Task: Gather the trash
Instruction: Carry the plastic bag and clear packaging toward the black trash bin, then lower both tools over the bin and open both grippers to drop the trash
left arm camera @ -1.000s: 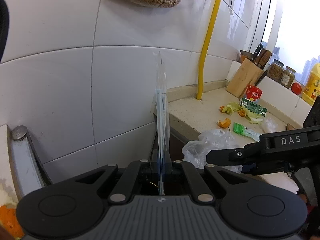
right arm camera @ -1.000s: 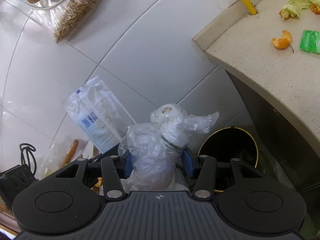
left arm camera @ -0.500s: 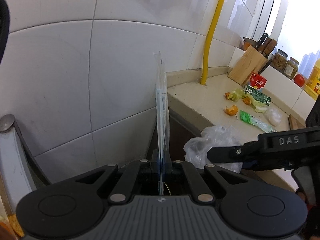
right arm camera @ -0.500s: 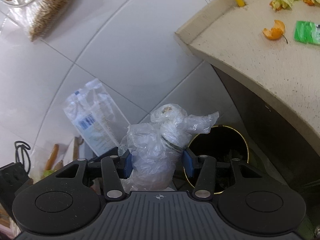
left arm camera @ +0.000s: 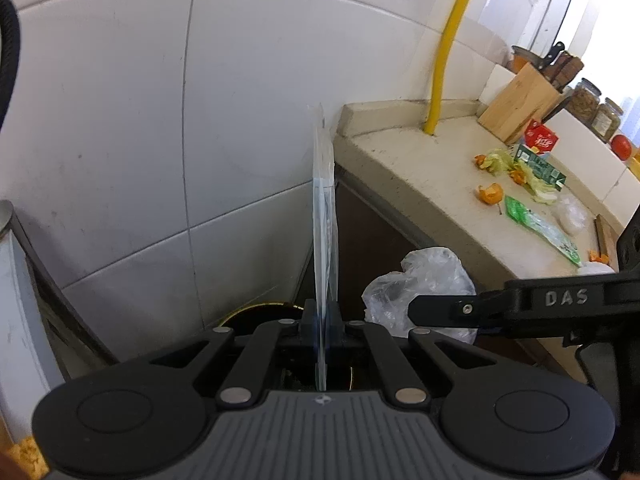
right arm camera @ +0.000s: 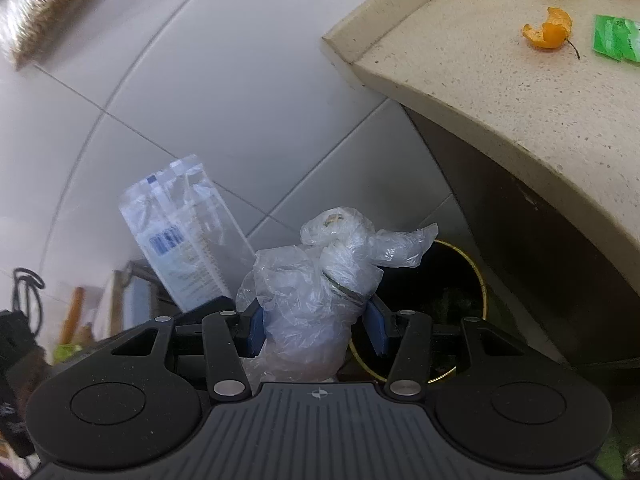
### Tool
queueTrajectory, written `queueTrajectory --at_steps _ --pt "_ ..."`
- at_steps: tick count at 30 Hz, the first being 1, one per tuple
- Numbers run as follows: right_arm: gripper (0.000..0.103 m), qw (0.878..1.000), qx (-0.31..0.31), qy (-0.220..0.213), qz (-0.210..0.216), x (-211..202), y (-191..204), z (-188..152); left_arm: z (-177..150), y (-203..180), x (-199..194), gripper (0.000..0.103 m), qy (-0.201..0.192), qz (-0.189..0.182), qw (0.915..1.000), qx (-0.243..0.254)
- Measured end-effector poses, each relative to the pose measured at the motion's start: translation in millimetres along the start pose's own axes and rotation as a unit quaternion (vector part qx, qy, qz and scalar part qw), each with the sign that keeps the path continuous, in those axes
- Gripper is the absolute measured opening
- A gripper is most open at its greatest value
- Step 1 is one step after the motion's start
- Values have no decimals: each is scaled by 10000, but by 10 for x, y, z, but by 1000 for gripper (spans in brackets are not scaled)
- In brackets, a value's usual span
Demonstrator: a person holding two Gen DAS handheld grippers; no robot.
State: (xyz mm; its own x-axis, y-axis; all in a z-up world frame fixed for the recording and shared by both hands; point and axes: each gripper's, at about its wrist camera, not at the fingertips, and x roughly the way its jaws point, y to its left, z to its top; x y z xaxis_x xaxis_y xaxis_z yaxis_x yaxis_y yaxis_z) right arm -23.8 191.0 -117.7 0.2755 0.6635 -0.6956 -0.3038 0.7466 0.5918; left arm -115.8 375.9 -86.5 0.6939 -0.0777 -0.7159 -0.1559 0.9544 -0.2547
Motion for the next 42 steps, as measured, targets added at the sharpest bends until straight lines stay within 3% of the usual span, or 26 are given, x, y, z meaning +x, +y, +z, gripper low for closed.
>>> queueTrajectory --at_steps 5,8,13,23,30,36,42 --pt "57 9997 59 143 -189 198 -88 16 66 23 132 4 225 100 9997 -19" --pt "57 9991 108 253 -308 339 -141 33 98 2 245 10 458 202 9987 23" --pt "61 9982 162 375 -437 523 -200 62 115 22 392 38 659 322 9973 -80" --pt "74 9952 186 653 -705 943 -299 73 109 99 450 41 681 146 9970 -337" --pt "74 9938 245 719 -812 1069 -315 83 119 96 451 42 668 76 9971 -362" --pt "75 9939 359 641 -822 937 -356 66 123 87 435 46 626 92 9974 -342" --pt "82 9937 395 516 -908 717 -322 13 120 23 420 49 555 239 9981 -120"
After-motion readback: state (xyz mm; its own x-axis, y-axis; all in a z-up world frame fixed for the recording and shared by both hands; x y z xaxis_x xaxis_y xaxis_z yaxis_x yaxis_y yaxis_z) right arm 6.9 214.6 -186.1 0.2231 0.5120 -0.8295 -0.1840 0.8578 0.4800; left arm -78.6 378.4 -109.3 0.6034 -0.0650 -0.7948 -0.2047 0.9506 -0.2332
